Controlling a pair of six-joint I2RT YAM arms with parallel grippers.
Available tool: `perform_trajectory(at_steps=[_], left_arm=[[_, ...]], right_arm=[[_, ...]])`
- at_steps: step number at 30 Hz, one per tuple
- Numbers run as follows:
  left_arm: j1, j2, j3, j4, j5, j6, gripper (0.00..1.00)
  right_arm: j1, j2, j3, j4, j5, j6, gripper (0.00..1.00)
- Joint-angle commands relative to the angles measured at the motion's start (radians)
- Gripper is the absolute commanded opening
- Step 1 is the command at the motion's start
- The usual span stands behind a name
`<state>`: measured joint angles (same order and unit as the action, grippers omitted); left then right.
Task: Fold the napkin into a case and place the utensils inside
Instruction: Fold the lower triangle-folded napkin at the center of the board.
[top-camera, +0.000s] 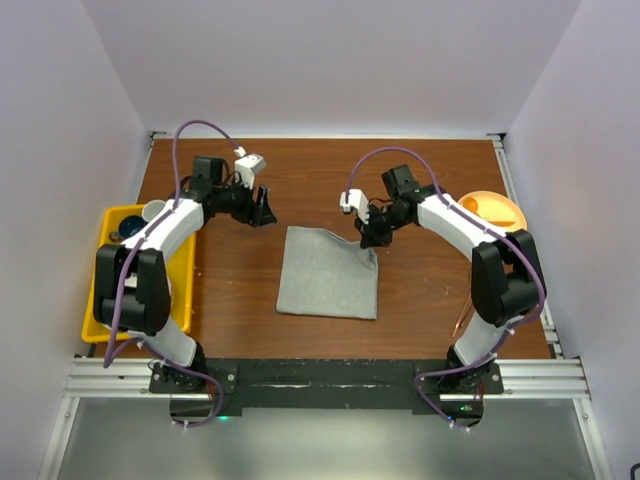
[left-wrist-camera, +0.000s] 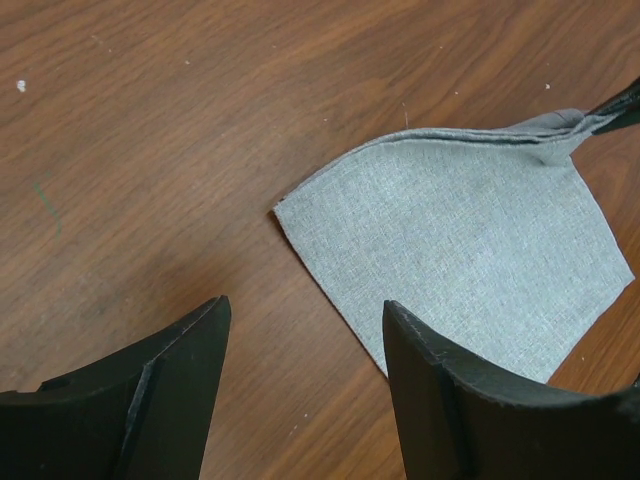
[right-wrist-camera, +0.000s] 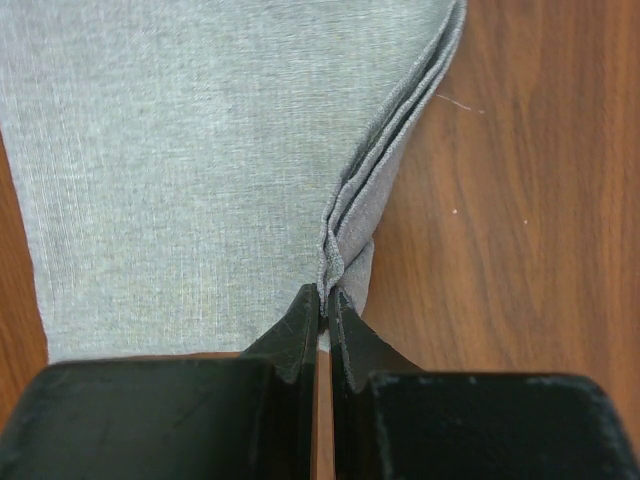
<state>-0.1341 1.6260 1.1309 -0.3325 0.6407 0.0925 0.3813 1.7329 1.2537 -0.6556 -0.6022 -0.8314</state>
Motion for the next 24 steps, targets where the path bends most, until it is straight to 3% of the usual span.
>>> perform_trajectory(at_steps=[1,9,24], left_arm=[[0.019,-0.051,-0.003,-0.007,-0.006,-0.002,0.68],[0.025,-0.066,-0.017,-0.010,-0.015,0.007,0.68],[0.025,-0.106,-0.043,-0.042,-0.021,0.076,0.67]], right_arm=[[0.031,-0.075,-0.043,0.031,0.009,-0.167,0.00],[0.073,-0.156,-0.158,0.022,-0.011,-0.383,0.00],[0.080,-0.297,-0.408,-0.006,-0.053,-0.949,0.00]])
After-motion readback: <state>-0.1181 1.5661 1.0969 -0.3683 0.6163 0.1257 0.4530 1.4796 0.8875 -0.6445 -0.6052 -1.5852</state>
